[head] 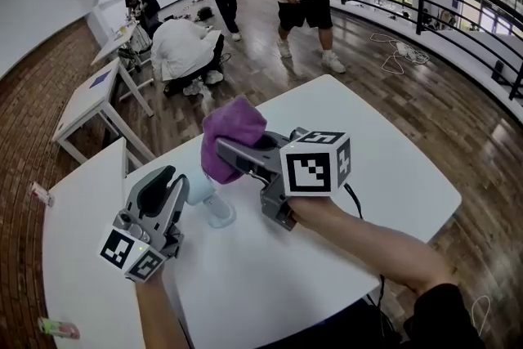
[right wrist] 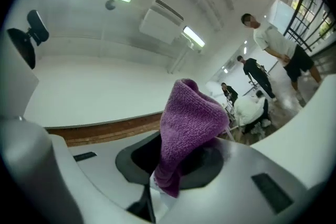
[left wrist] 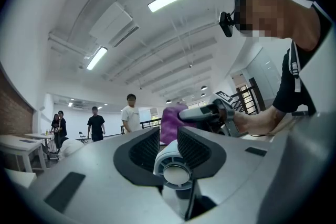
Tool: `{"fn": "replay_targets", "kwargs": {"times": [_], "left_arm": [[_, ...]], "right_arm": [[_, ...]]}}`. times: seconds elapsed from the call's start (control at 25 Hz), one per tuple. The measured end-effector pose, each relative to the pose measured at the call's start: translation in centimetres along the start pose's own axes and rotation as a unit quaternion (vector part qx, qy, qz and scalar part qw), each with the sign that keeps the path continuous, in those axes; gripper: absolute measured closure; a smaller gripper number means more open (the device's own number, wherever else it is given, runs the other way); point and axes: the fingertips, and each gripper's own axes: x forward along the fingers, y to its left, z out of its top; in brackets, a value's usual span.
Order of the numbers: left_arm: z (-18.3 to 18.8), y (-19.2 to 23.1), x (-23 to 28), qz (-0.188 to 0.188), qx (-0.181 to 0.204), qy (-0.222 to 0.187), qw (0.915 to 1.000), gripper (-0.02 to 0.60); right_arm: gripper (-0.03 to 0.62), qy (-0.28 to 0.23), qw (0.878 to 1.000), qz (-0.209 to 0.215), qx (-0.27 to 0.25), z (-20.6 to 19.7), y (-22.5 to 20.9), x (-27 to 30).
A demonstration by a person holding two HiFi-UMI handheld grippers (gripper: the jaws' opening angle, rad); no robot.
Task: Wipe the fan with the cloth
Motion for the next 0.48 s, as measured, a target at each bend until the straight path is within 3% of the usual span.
{"fn": "replay_targets", "kwargs": {"times": [0.12, 0.32, 0.48], "left_arm": [[0.1, 0.0, 0.2, 0.001, -0.003, -0.002, 1.0000, 0.466], [0.1, 0.0, 0.1, 0.001, -0.011, -0.005, 0.9999, 0.476], [0.1, 0.1, 0.0, 0.002, -0.013, -0.006, 0.9999, 0.479]], "right_arm": [[0.525, 0.023, 0.999, 0.026, -0.003, -0.9, 1.7, 1.2], [0.525, 0.090, 0.995, -0.020, 0.028, -6.3, -1.4, 1.2], [0.525, 0.217, 0.974, -0.059, 0.008, -12.2, -3.5, 0.8]]}}
